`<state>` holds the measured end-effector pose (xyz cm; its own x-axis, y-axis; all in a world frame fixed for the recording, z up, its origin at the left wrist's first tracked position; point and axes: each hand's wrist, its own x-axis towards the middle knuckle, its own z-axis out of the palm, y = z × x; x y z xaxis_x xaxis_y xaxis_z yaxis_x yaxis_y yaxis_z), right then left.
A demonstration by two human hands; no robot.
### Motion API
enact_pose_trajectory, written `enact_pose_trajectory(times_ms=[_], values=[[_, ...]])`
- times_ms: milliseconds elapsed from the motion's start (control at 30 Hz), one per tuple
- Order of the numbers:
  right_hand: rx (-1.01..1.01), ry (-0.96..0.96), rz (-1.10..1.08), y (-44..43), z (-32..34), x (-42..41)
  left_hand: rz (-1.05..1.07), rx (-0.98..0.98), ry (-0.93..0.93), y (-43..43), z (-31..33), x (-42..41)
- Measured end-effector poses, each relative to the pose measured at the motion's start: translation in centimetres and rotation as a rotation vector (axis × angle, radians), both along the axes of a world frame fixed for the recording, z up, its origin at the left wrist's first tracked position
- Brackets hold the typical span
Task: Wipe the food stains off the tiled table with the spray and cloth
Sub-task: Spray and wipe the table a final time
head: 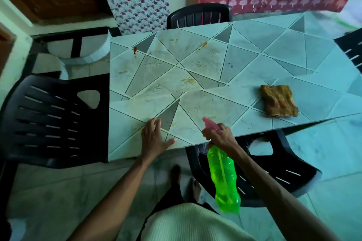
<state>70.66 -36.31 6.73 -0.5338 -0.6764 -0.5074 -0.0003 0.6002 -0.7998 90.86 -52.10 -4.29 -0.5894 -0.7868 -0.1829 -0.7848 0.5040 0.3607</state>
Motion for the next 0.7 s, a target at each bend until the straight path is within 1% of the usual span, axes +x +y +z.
enact_pose_trajectory(times_ms=[100,200,300,467,567,633,700], values=[[0.056,0.048,-0.104,0.7,-0.1,-1.7,-0.08,0.003,0.001,-1.5,0.1,-1.9],[0.121,0.045,-0.256,1.5,-0.4,-3.2,-0.156,0.023,0.007,-2.9,0.1,-4.2],[0.171,0.053,-0.338,1.9,-0.4,-4.0,-0.24,0.051,0.019,-3.9,0.1,-6.5],[0.176,0.049,-0.425,2.0,-0.6,-4.2,-0.358,0.04,0.013,-5.1,0.1,-10.1],[0.136,0.027,-0.462,1.9,0.0,-4.6,-0.381,0.056,0.026,-5.5,0.4,-12.1],[0.043,0.007,-0.521,1.9,1.0,-5.3,-0.406,0.066,0.023,-5.6,0.5,-13.6],[-0.051,0.009,-0.525,1.9,2.8,-6.0,-0.429,0.069,0.027,-5.4,0.7,-15.2]])
